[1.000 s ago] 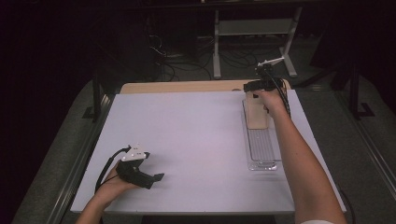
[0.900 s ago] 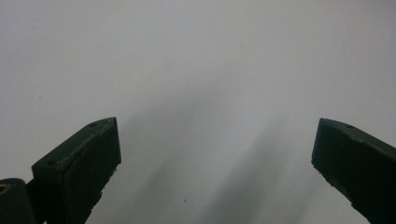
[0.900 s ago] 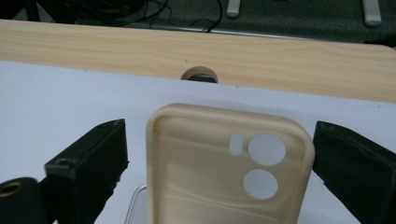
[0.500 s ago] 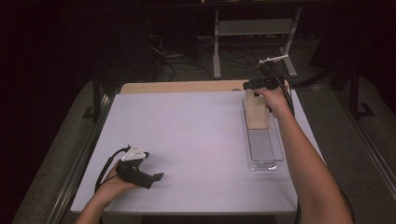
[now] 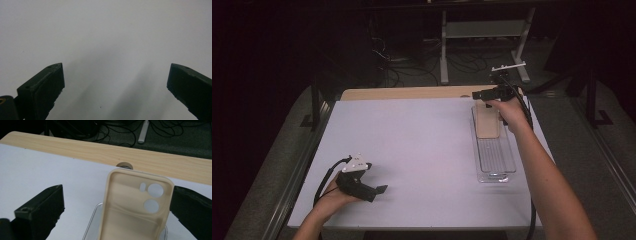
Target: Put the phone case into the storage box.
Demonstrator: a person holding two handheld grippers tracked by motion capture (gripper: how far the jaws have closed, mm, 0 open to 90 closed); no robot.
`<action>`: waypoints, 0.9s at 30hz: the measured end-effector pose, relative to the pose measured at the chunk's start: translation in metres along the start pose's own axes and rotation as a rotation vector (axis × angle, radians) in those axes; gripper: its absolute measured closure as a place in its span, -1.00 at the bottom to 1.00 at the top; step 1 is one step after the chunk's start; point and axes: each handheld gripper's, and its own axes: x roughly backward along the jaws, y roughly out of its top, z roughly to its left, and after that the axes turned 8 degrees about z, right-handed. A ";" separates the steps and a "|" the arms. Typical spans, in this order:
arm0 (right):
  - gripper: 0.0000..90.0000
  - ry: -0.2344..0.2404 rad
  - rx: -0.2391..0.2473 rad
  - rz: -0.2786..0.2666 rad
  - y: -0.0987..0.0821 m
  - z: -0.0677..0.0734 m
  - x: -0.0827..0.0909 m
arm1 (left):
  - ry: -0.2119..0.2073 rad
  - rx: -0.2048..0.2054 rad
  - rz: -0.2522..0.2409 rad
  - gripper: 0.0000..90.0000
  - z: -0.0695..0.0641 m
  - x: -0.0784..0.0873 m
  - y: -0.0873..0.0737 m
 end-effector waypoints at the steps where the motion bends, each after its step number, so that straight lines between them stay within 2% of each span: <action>1: -1.00 0.005 0.001 -0.002 -0.002 0.001 0.001 | 0.000 0.004 -0.005 -0.98 0.000 0.000 0.000; 2: -1.00 0.012 0.010 -0.007 -0.004 0.002 0.002 | -0.005 0.018 -0.011 -0.98 -0.001 -0.001 0.000; 3: -1.00 0.018 0.008 -0.009 -0.007 0.003 0.004 | -0.002 0.008 -0.006 -0.98 0.001 0.000 0.000; 8: -1.00 0.065 0.014 -0.023 -0.020 0.005 0.007 | -0.001 0.015 -0.016 -0.98 0.001 0.000 0.000; 11: -1.00 0.079 0.032 -0.023 -0.028 0.008 0.008 | 0.004 0.002 -0.006 -0.98 0.002 0.001 0.000; 18: -1.00 0.131 0.049 -0.034 -0.046 0.016 0.016 | 0.007 0.007 -0.010 -0.98 0.003 0.002 0.000; 22: -1.00 0.139 0.083 -0.048 -0.054 0.019 0.020 | 0.004 0.010 -0.011 -0.98 0.003 0.003 0.000; 27: -1.00 0.171 0.092 -0.073 -0.068 0.020 0.027 | 0.006 0.017 -0.025 -0.98 0.004 0.004 0.000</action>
